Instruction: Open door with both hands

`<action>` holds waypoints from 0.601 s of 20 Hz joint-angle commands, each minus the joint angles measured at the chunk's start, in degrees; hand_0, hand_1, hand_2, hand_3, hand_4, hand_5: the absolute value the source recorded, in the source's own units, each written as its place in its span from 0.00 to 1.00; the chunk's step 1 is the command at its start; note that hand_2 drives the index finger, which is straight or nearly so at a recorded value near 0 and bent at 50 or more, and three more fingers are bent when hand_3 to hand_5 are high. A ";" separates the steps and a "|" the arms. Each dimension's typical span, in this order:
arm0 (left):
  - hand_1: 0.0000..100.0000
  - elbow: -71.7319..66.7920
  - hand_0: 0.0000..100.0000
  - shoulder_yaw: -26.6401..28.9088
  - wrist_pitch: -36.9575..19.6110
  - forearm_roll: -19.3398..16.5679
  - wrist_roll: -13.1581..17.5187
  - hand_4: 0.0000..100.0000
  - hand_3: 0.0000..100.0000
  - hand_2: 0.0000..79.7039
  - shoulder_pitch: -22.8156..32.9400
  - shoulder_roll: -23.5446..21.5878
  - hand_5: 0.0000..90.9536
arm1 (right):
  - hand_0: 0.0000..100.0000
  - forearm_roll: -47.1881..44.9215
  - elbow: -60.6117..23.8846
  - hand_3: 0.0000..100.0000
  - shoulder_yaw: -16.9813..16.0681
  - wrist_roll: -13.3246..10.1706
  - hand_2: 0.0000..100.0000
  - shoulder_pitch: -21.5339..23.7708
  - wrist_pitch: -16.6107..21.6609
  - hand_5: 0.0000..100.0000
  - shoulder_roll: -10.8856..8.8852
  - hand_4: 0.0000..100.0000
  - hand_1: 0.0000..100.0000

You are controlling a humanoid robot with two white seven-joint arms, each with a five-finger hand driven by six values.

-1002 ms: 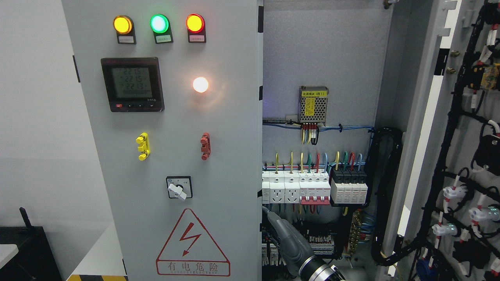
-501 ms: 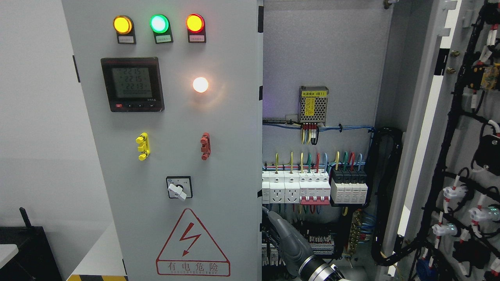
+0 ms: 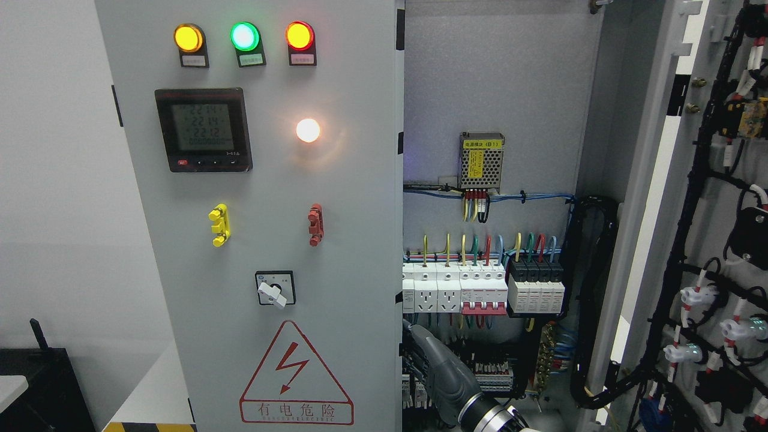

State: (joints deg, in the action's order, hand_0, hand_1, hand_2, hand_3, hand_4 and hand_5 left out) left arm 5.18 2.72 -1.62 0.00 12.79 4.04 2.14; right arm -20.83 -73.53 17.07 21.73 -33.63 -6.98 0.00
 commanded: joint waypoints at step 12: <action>0.00 0.00 0.00 0.00 -0.04 1.32 0.22 0.00 0.00 0.00 0.00 -0.03 0.00 | 0.38 -0.17 0.14 0.00 -0.11 2.97 0.00 -0.29 0.65 0.00 -1.76 0.00 0.00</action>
State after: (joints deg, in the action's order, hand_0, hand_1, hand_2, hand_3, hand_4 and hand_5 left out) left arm 5.19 2.72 -1.63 0.00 13.01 4.04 2.14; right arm -20.98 -73.42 16.98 23.91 -33.72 -6.51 -0.01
